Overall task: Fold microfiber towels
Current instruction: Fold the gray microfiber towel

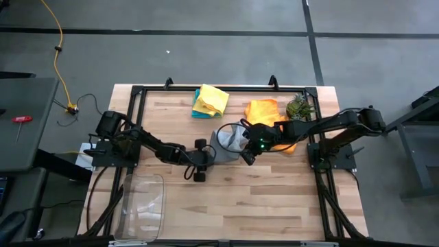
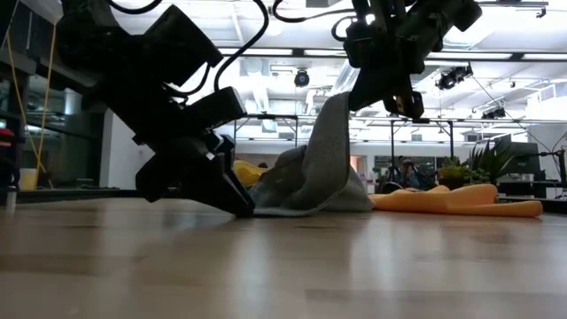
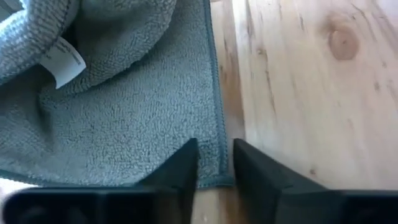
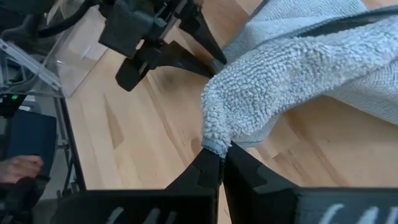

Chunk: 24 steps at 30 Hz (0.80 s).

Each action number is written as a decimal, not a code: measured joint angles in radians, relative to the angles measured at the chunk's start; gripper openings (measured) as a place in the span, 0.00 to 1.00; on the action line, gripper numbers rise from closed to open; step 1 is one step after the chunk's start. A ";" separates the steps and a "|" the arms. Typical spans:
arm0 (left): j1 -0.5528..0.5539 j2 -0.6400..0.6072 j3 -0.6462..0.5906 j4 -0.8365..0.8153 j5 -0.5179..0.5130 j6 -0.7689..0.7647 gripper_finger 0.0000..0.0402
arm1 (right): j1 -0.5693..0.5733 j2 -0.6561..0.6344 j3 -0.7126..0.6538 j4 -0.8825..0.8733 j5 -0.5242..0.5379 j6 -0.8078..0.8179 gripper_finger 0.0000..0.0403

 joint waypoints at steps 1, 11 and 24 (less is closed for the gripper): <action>0.000 0.000 0.000 -0.002 0.003 -0.010 0.17 | 0.000 0.000 0.000 0.004 -0.001 0.002 0.00; 0.013 -0.270 -0.013 -0.381 0.080 -0.169 0.01 | 0.000 -0.064 0.004 -0.008 -0.005 -0.040 0.00; 0.137 -0.893 0.131 -0.666 0.143 -0.285 0.00 | -0.018 -0.153 0.298 -0.655 -0.023 -0.114 0.00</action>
